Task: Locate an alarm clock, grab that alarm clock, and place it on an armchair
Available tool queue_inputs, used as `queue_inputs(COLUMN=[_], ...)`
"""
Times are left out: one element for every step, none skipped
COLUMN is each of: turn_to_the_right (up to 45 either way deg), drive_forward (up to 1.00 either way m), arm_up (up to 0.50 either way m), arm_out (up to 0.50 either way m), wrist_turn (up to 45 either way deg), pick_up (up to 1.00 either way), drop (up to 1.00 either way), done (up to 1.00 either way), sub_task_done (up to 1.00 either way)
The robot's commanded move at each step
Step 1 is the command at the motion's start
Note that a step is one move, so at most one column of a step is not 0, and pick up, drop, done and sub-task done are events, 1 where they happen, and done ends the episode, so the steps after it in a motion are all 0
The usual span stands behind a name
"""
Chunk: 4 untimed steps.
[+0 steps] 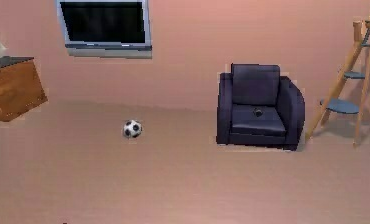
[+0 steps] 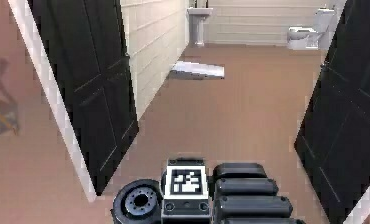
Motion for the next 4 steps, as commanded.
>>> queue_inputs(turn_to_the_right=[0.0, 0.0, 9.0, 0.0], drive_forward=[1.0, 0.75, 0.0, 0.6], arm_up=[0.0, 0.0, 0.0, 0.0], arm_out=[0.0, 0.0, 0.0, 0.0], wrist_turn=[0.0, 0.0, 0.0, 0.0], pick_up=[0.0, 0.0, 0.0, 0.0], drop=[0.0, 0.0, 0.0, 0.0], done=[0.0, 0.0, 0.0, 0.0], sub_task_done=[0.0, 0.0, 0.0, 0.0])
